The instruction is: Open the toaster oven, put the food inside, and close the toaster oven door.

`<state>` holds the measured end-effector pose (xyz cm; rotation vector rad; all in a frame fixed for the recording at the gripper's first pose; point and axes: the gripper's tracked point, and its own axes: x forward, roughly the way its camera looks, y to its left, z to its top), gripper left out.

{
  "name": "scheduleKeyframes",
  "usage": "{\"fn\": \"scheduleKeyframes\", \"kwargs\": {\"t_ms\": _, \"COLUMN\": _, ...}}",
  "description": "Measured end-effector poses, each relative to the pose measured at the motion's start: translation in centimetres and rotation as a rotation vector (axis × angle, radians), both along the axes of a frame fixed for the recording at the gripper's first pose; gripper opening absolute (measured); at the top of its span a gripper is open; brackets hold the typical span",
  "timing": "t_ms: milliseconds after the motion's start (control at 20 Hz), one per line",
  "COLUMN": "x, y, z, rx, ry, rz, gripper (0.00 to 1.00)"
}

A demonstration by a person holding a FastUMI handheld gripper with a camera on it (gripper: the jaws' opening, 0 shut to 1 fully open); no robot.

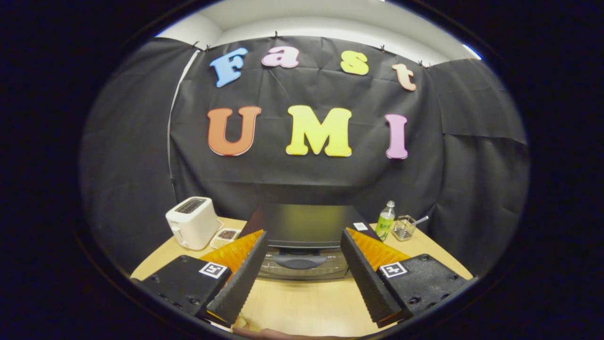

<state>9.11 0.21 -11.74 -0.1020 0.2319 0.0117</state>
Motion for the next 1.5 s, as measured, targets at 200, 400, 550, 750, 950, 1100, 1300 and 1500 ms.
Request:
{"fn": "scheduleKeyframes", "kwargs": {"t_ms": 200, "x": 3.0, "y": -0.1, "z": -4.3, "rx": -0.014, "ry": 0.07, "rz": -0.025, "gripper": 1.0}}
{"fn": "scheduleKeyframes", "kwargs": {"t_ms": 400, "x": 5.3, "y": 0.1, "z": -7.1, "rx": -0.004, "ry": 0.137, "rz": -0.032, "gripper": 1.0}}
{"fn": "scheduleKeyframes", "kwargs": {"t_ms": 550, "x": 6.7, "y": -0.4, "z": -8.4, "rx": 0.006, "ry": 0.162, "rz": -0.047, "gripper": 1.0}}
{"fn": "scheduleKeyframes", "kwargs": {"t_ms": 750, "x": 7.6, "y": 0.0, "z": -10.3, "rx": 0.039, "ry": 0.21, "rz": -0.025, "gripper": 1.0}}
{"fn": "scheduleKeyframes", "kwargs": {"t_ms": 950, "x": 8.3, "y": 0.5, "z": -9.9, "rx": 0.051, "ry": 0.199, "rz": -0.001, "gripper": 1.0}}
{"fn": "scheduleKeyframes", "kwargs": {"t_ms": 1100, "x": 9.0, "y": -0.7, "z": -9.7, "rx": 0.097, "ry": 0.225, "rz": -0.058, "gripper": 1.0}}
{"fn": "scheduleKeyframes", "kwargs": {"t_ms": 1300, "x": 9.5, "y": -0.9, "z": -9.7, "rx": 0.068, "ry": 0.229, "rz": -0.078, "gripper": 0.99}}
{"fn": "scheduleKeyframes", "kwargs": {"t_ms": 1500, "x": 9.0, "y": -1.0, "z": -9.8, "rx": 0.065, "ry": 0.168, "rz": -0.077, "gripper": 1.0}}
